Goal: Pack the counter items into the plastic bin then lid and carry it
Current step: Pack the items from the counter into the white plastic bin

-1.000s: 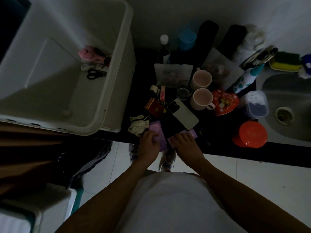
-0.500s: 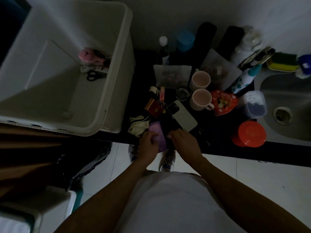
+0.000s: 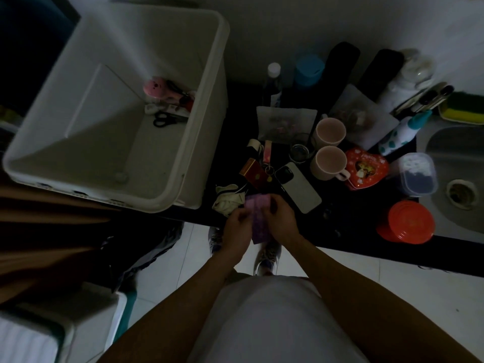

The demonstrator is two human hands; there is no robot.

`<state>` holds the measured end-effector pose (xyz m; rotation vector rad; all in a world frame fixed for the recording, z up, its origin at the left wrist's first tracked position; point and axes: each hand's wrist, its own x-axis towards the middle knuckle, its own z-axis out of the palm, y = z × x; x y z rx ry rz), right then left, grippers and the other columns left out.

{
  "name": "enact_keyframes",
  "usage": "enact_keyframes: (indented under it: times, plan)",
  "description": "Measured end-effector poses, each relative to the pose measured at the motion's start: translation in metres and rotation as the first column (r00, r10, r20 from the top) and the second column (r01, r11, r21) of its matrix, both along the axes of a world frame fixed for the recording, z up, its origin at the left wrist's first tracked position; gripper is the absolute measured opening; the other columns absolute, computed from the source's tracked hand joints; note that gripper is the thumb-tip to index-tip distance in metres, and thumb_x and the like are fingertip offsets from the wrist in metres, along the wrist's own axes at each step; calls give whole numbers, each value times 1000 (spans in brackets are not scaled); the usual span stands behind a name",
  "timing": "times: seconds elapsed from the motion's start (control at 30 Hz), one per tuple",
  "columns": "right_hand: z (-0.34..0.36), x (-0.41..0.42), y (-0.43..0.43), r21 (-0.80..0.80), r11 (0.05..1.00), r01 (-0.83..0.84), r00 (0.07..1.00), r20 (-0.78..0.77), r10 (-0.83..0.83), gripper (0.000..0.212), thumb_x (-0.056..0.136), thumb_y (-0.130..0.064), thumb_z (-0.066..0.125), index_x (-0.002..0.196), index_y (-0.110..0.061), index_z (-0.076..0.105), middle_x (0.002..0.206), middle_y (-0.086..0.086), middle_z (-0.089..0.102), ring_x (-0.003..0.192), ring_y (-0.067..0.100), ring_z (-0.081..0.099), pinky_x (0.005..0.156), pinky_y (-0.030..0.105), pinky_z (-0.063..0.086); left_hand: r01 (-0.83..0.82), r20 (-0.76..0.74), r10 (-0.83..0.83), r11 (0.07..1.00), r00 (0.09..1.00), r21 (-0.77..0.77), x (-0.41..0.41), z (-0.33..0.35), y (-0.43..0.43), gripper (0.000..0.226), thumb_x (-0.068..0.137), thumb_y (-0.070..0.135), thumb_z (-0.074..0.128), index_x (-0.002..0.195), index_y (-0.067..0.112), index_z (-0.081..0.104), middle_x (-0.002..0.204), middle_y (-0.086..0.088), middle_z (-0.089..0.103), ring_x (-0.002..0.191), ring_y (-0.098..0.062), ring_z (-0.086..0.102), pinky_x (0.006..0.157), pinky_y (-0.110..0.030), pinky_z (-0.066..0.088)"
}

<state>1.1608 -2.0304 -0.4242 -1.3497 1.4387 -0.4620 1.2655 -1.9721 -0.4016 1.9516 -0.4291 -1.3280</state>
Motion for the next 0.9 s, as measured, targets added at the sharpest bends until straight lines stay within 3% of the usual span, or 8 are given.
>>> enact_keyframes:
  times: [0.13, 0.3, 0.4, 0.5, 0.63, 0.77, 0.9]
  plan:
    - [-3, -3, 2, -43, 999, -11, 999, -38, 10, 17, 88, -6, 62, 101, -18, 62, 89, -16, 64, 78, -8, 62, 65, 7, 47, -65, -47, 68, 996, 997, 57, -5, 0, 1, 25, 84, 27, 54, 107, 33, 64, 110, 3, 66, 100, -21, 64, 89, -48, 56]
    - [-30, -1, 4, -44, 989, -144, 949, -288, 125, 20, 83, -28, 55, 102, -25, 61, 97, -2, 63, 89, 16, 61, 78, 39, 56, -212, -163, 225, 973, 961, 90, -10, 10, -6, 26, 91, 11, 53, 114, 20, 62, 107, -6, 66, 96, -26, 63, 78, -38, 54]
    - [-12, 6, 7, -5, 988, -156, 938, -314, 146, 33, 84, -20, 61, 115, -11, 59, 112, 14, 59, 105, 29, 54, 94, 41, 46, -223, -201, 239, 970, 950, 101, -11, 12, -10, 27, 88, 6, 53, 110, 14, 66, 101, -11, 69, 95, -29, 65, 83, -41, 55]
    - [-3, 8, 8, 3, 987, -159, 932, -331, 151, 39, 83, -16, 64, 120, -7, 56, 118, 19, 55, 112, 33, 50, 97, 41, 42, -170, -191, 180, 983, 965, 69, -12, 15, -12, 26, 86, 3, 51, 100, 16, 69, 92, -10, 69, 87, -28, 64, 72, -36, 53]
    - [-2, 10, 7, -3, 968, -251, 887, -401, 228, 20, 79, -17, 65, 96, -7, 62, 101, 15, 64, 95, 34, 56, 84, 49, 47, -165, -228, 176, 984, 958, 66, -11, 17, -13, 34, 87, -1, 50, 71, 22, 69, 77, -6, 65, 78, -25, 60, 75, -37, 50]
    - [-18, 10, 0, 25, 981, -191, 901, -391, 185, 16, 72, -34, 63, 75, -20, 56, 82, 7, 65, 78, 28, 61, 74, 46, 53, -146, -249, 164, 985, 954, 90, -9, 21, -13, 23, 87, 1, 50, 83, 14, 68, 84, -9, 65, 76, -18, 59, 71, -30, 49]
    - [-36, 8, -4, 125, 979, -163, 900, -388, 200, 34, 66, -48, 60, 76, -15, 61, 83, 10, 66, 77, 27, 62, 70, 37, 54, -131, -211, 166, 976, 963, 172, -10, 16, -8, 18, 88, 8, 51, 88, 14, 68, 92, -10, 66, 84, -21, 57, 75, -35, 45]
